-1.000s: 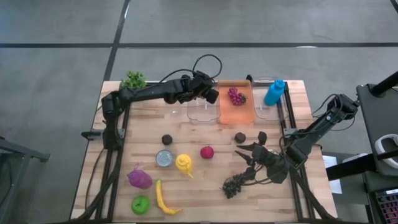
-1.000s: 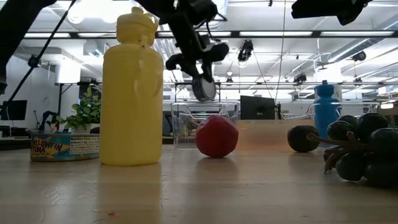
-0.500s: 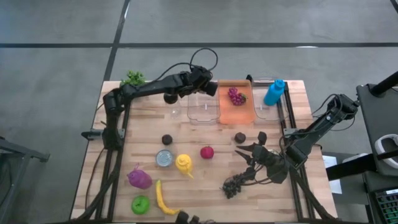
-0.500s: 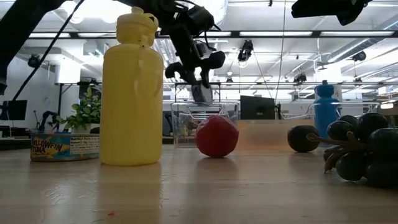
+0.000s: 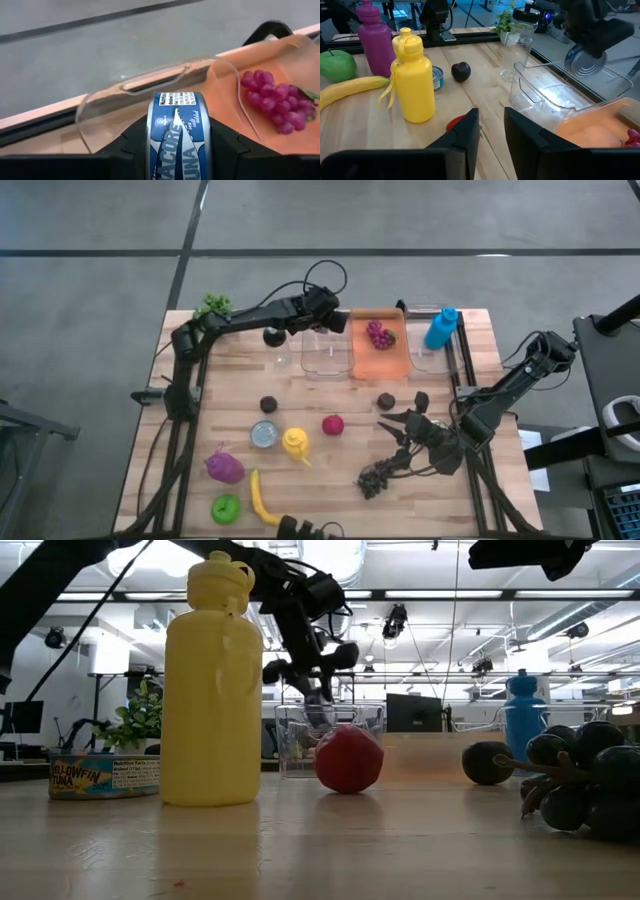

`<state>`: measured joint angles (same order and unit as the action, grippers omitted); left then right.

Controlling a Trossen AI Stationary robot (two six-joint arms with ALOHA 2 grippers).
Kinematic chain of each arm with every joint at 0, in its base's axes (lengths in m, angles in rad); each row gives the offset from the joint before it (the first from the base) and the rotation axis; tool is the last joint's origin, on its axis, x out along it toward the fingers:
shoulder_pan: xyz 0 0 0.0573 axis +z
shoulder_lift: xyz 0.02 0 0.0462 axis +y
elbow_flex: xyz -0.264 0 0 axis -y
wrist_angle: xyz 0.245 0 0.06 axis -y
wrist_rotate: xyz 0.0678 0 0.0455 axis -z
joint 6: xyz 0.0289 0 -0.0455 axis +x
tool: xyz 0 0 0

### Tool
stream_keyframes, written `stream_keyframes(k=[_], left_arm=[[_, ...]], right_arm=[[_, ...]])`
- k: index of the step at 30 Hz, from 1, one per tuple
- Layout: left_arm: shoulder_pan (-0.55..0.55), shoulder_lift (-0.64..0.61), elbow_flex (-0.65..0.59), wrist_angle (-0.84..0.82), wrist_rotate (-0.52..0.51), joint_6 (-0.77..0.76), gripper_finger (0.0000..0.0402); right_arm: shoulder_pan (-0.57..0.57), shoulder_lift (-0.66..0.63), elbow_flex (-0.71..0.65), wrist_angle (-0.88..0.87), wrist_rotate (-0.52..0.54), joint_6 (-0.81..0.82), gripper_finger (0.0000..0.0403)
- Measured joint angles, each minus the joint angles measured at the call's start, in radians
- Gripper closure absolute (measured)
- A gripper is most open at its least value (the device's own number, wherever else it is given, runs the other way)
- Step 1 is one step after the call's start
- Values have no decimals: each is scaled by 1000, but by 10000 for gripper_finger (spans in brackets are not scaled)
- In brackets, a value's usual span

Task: Pick & Place Food Item
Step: Put the blue tuna can into the left transparent bin

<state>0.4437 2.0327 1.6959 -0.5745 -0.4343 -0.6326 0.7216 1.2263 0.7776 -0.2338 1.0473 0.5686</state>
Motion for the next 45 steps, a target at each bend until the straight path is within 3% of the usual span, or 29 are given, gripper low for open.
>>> stream_keyframes(k=[9,25,45], left_arm=[[11,39,0,-4,-11,3,260],[23,83,-2,-28,10,3,256],[32,121,-2,-81,36,-39,251]], right_arm=[[0,0,0,2,0,0,305],[0,0,0,5,0,0,335],[0,0,0,4,-11,1,305]])
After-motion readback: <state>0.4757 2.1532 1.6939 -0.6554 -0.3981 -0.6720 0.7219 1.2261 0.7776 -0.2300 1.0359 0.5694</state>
